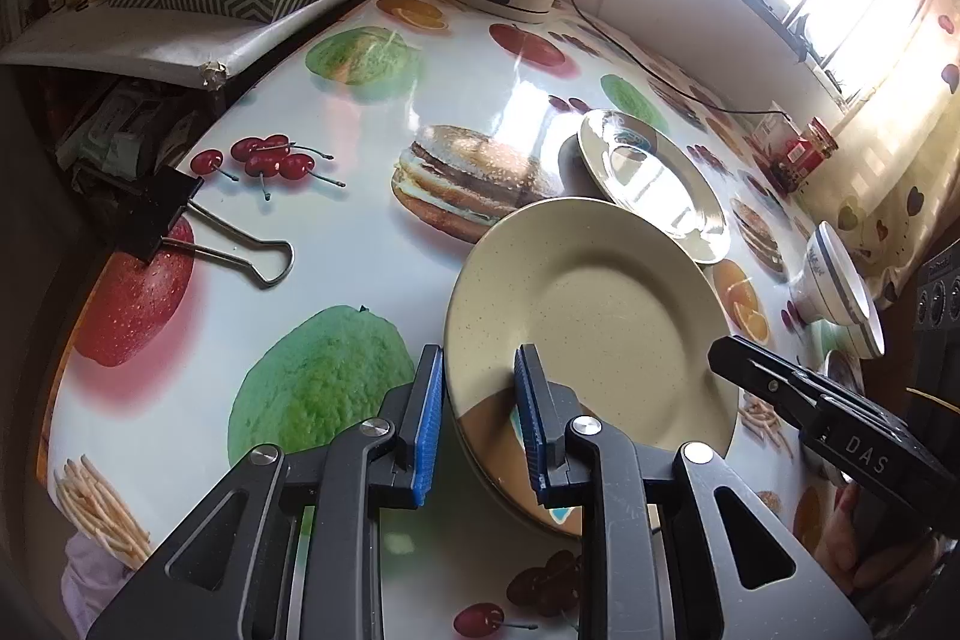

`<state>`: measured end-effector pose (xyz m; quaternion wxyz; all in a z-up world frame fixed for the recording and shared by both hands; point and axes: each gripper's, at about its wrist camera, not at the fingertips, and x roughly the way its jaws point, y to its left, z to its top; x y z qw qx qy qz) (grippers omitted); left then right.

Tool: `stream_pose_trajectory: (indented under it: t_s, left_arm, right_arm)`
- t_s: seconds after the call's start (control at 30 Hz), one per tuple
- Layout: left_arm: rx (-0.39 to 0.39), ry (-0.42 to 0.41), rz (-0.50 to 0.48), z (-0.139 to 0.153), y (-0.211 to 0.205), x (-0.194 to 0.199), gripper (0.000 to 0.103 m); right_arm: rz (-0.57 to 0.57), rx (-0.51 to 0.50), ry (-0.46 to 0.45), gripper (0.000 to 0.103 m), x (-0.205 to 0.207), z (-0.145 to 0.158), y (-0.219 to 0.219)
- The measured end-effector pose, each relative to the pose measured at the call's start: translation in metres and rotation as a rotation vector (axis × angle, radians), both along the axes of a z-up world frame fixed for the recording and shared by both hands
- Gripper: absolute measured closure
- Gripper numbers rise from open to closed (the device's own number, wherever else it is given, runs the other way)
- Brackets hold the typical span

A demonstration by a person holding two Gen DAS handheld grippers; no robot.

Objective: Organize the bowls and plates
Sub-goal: 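Lower the plate onto the plate stack and open the right gripper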

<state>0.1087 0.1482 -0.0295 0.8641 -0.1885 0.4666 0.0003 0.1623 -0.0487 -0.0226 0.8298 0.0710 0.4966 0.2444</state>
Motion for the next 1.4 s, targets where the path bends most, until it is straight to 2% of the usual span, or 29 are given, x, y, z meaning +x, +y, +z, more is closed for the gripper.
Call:
stream_pose_trajectory:
  t_s: [0.27, 0.63, 0.97, 1.3, 1.4]
  left_arm:
    - [-0.001, 0.0, 0.004, 0.001, 0.001, 0.0, 0.079]
    - [-0.003, 0.008, 0.001, 0.002, 0.001, 0.001, 0.078]
    - [0.02, 0.005, -0.006, 0.005, -0.003, 0.004, 0.077]
    - [0.025, -0.032, 0.002, 0.02, 0.0, 0.012, 0.066]
    - [0.02, -0.05, -0.014, 0.028, -0.003, 0.022, 0.066]
  right_arm:
    - [0.003, -0.005, -0.008, 0.082, -0.001, 0.001, 0.0]
    - [0.006, -0.027, -0.038, 0.066, -0.004, 0.003, 0.002]
    - [-0.011, -0.032, -0.059, 0.06, -0.003, 0.008, -0.001]
    - [-0.051, -0.025, -0.083, 0.057, 0.008, 0.02, -0.013]
    - [-0.082, -0.026, -0.094, 0.054, 0.016, 0.026, -0.02]
